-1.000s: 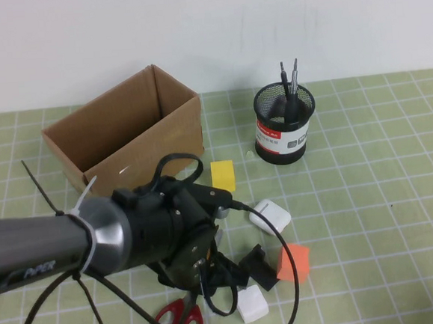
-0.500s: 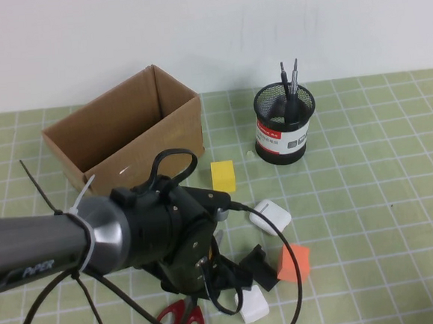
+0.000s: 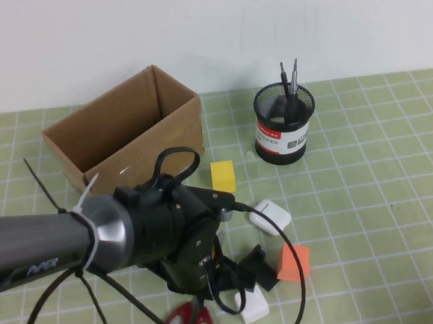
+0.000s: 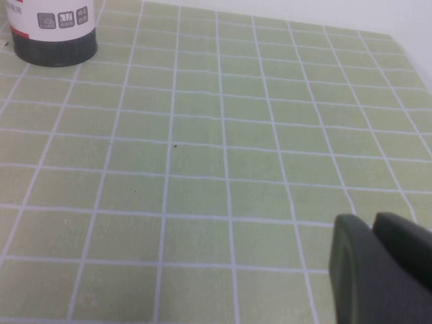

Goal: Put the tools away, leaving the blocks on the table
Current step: Pick up the scissors from the table

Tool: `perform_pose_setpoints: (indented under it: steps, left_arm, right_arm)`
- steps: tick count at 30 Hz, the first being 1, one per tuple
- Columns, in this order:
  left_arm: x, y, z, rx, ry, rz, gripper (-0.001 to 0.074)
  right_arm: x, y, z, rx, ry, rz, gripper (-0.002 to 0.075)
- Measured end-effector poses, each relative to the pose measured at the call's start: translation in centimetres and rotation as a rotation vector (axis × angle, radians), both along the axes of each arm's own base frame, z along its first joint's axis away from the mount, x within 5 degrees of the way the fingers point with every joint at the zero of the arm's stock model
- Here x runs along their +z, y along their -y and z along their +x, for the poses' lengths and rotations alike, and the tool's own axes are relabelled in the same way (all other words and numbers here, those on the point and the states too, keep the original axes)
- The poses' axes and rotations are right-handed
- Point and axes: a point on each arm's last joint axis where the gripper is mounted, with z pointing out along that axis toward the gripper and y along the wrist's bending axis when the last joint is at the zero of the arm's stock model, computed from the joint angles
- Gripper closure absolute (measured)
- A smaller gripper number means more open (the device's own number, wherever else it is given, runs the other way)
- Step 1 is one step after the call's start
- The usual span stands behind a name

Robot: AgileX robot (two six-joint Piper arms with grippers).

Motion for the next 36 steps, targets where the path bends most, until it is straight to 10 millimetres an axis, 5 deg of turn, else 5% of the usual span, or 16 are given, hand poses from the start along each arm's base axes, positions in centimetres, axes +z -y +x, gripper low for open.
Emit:
perform_pose_setpoints:
  steps: [26,32,36]
  left_arm:
    - [1.0,-0.5,0.1,-0.11,0.064,0.034,0.0651]
    - [3.2,-0.7,0.0,-0.123,0.128,-0.006,0.0651]
    - [6.4,-1.1,0.2,-0.185,0.273,-0.057,0.0651]
  right_arm:
    - [0.0,0.0,0.0,0.0,0.0,0.0,0.0732]
    - [0.0,0.0,0.0,0.0,0.0,0.0,0.0732]
    - [0.0,0.0,0.0,0.0,0.0,0.0,0.0732]
